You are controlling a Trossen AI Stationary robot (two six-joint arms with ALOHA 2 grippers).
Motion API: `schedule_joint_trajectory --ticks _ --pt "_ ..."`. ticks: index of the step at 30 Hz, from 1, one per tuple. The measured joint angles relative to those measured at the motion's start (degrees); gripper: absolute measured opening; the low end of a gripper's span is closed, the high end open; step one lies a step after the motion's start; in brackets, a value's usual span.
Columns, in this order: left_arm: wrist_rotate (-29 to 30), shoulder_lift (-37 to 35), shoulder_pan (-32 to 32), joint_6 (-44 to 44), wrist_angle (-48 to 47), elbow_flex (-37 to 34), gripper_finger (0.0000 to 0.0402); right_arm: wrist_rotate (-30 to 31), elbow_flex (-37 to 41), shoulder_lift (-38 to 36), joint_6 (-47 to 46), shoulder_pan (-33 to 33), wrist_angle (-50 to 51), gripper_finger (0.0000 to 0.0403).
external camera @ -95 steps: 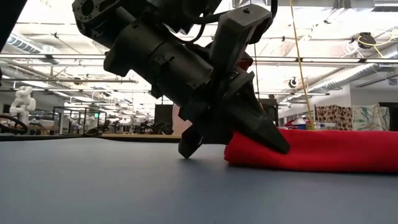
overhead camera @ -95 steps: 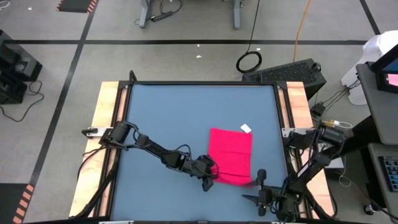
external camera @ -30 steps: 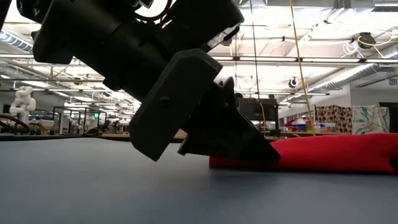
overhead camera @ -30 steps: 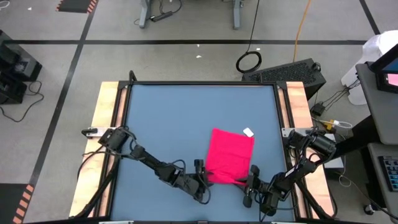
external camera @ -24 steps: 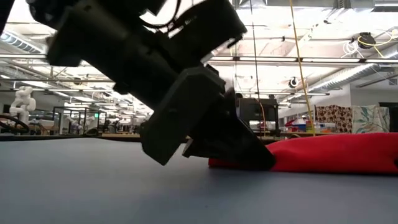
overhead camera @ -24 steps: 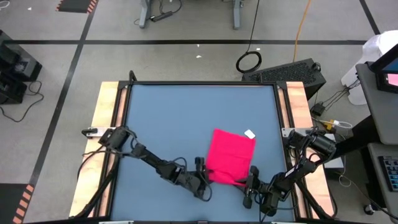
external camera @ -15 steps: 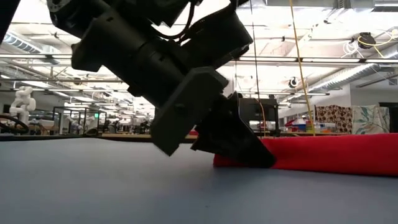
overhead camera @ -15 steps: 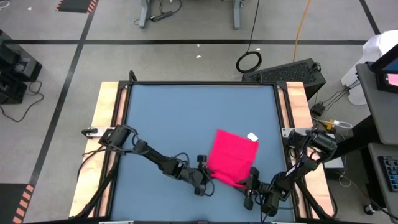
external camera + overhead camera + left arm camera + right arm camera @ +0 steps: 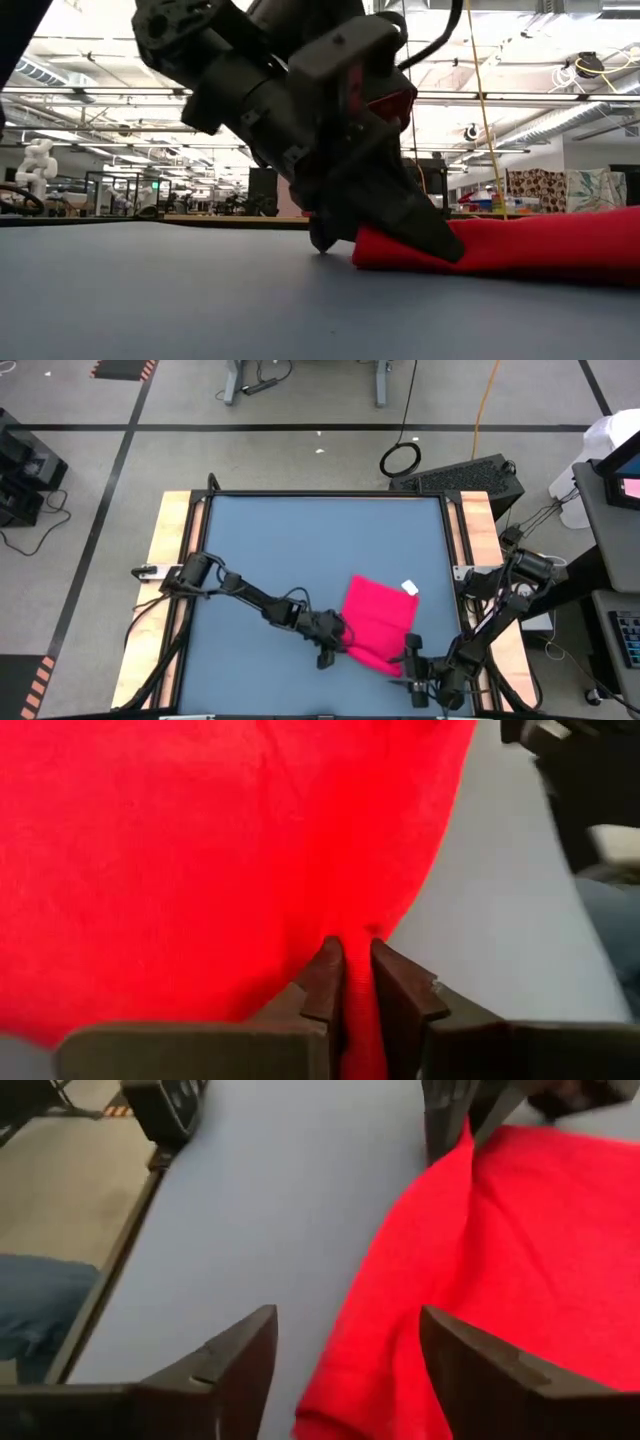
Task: Roll towel
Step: Roll the red towel
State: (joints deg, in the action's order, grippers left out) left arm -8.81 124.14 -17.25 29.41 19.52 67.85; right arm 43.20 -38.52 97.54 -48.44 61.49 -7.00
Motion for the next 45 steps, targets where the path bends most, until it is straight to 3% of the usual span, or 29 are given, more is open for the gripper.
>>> schedule_joint_trajectory --ticks 4,9,18,22,26,31,39,43,45 --pt "-6.2 -0.2 2.1 4.2 -0.1 0.1 0.0053 4.3 0.0 -0.2 0.3 2.2 0.3 0.0244" --pt "-7.2 -0.1 3.6 7.8 0.0 0.1 0.0053 4.9 -0.1 0.2 -0.3 2.9 0.7 0.0233" --pt "-8.1 -0.1 3.8 7.8 0.1 0.0 0.0054 14.1 -1.7 8.0 -1.9 2.6 -5.1 0.0204" --pt "-8.1 -0.1 3.8 7.8 0.4 0.0 0.0054 14.9 -2.2 10.8 -8.4 2.1 -4.7 0.0167" --pt "-8.0 -0.1 3.8 7.2 1.0 0.0 0.0054 13.7 -2.2 13.4 -17.2 1.9 -3.9 0.0099" --pt "-7.6 -0.4 3.6 2.1 1.6 -0.2 0.0054 15.7 -2.2 15.5 -23.5 2.4 -4.0 0.0013" --pt "-4.0 -8.0 4.7 -11.3 -10.7 -0.3 0.008 13.9 -2.3 15.5 -23.5 -0.2 -4.5 0.0015" --pt "1.9 -13.2 5.3 -19.1 -19.6 -0.3 0.0112 12.7 -2.2 15.6 -22.5 -1.1 -6.5 0.0006" --pt "5.7 -14.6 5.3 -24.5 -17.5 -0.3 0.0128 12.2 -2.2 15.6 -22.1 -1.2 -7.4 0.0009"
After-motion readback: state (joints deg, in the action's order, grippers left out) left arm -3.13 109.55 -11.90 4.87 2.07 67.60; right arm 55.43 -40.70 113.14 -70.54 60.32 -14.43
